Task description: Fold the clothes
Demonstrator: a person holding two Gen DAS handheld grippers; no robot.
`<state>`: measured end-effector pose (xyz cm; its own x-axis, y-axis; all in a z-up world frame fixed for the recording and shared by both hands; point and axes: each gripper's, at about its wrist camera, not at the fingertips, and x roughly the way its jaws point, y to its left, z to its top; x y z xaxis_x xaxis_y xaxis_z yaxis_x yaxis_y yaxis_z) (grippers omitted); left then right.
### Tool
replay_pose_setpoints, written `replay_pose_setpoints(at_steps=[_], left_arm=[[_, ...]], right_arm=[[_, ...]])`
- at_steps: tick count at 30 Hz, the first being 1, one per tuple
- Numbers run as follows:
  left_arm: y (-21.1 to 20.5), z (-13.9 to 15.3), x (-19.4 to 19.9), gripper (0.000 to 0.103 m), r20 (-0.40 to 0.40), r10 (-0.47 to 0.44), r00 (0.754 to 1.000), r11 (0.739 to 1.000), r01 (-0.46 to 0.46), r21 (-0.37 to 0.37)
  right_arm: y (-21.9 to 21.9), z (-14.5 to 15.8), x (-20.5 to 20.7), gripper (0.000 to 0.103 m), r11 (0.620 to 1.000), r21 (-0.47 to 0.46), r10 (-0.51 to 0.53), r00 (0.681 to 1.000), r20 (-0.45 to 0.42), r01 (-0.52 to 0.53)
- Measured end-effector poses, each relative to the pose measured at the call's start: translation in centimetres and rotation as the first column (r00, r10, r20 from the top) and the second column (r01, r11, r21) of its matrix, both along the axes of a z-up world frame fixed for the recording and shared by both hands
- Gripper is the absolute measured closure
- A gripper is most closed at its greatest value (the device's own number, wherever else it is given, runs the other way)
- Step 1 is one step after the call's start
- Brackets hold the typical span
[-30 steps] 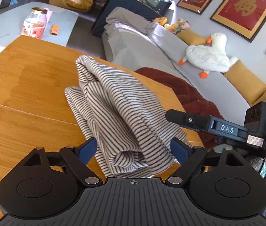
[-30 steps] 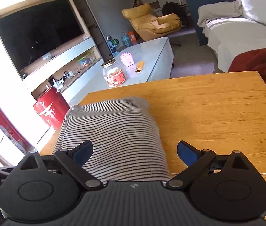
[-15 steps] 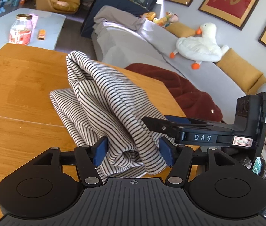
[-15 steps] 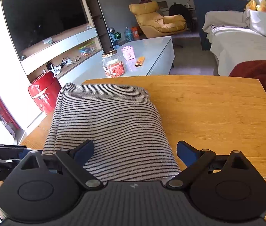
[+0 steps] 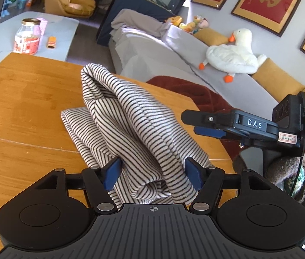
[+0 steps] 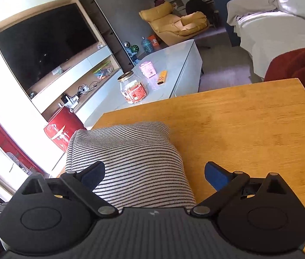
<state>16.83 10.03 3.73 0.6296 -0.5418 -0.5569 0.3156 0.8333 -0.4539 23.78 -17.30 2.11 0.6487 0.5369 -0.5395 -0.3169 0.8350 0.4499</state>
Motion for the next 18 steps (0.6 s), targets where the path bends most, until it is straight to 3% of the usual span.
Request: replay_pose_setpoints(at_steps=[3, 6, 7, 13, 18], left_arm=[[-0.2, -0.1, -0.1, 0.039, 0.018, -0.018, 1.000, 1.000, 0.018, 0.018], [0.1, -0.4, -0.1, 0.043, 0.020, -0.019, 1.000, 1.000, 0.018, 0.016], [0.4, -0.5, -0.1, 0.045, 0.017, -0.016, 1.000, 1.000, 0.016, 0.014], [3.0, -1.8, 0.1, 0.045, -0.016, 0.017, 1.000, 1.000, -0.017, 0.018], [4.7, -1.7, -0.4, 0.045, -0.027, 0.048, 0.998, 0.999, -0.048, 0.011]], right_arm=[[0.2, -0.8, 1.8, 0.008, 1.000, 0.022, 0.017, 0.999, -0.038, -0.016], [0.4, -2.6, 3.6, 0.015, 0.996, 0.091, 0.012, 0.986, -0.165, 0.004], [0.7, -2.6, 3.6, 0.029, 0.994, 0.110, 0.022, 0.984, -0.178, -0.003], [3.0, 0.7, 0.7, 0.029, 0.985, 0.120, 0.124, 0.992, -0.018, -0.121], [5.7, -1.6, -0.3, 0.031, 0.983, -0.109, 0.143, 0.989, -0.041, -0.147]])
